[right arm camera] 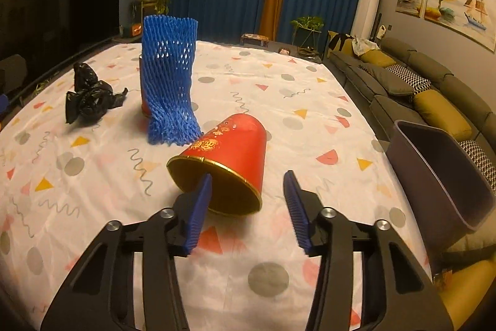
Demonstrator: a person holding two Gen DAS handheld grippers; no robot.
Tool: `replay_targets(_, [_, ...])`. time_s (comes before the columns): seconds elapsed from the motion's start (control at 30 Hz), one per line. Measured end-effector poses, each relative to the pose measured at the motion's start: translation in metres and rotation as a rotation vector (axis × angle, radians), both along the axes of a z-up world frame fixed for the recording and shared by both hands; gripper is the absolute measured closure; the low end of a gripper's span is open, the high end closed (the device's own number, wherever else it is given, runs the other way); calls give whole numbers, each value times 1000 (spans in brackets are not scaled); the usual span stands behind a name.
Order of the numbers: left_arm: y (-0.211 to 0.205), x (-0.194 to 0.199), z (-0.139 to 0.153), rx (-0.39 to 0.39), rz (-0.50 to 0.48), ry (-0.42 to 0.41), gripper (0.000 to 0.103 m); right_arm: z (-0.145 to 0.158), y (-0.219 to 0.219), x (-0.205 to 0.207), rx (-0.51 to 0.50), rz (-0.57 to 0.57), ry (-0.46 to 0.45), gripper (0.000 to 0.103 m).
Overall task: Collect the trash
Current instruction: 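Move both open tools back over the red cups and blue foam net, then grasp the blue foam net with the left tool while the right tool grasps the red paper cup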
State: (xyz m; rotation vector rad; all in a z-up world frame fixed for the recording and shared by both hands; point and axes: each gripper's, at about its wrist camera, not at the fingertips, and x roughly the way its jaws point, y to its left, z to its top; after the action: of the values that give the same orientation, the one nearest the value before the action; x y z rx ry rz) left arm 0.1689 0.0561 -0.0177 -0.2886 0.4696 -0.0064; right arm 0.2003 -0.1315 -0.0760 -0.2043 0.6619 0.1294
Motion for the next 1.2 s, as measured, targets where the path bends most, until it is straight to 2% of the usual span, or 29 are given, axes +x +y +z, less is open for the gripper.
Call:
replay_targets(0.17, [-3,13,0,11,-27,4,6,-7,1,13,-2,-2,21,72])
replay_targets(0.23, [-6,21,0,23,-37,4,6,-10,1,15,-3,-1,28,83])
replay_targets(0.43, [-13,49,1,9,-96,3,6,-10,-10,17,39,-13,22,97])
replay_targets(0.57, [-16,77,3,6,-109,5,10,-7,-17,13,66,-20,-2,99])
replay_targets(0.87, [-24,129,6,24,-99,17,29,1,-45,8,133,-65,-40,99])
replay_targets(0.93, [-26,140,5,30,-111,19,42,2,-51,6,142,-71,-47,99])
replay_targets(1.07, [-25,162,-4,-21,-132,72,52,4,-58,4,152,-77,-56,99])
replay_targets(1.2, [-31,170,-8,-29,-162,81,71,4,-63,2,159,-82,-57,99])
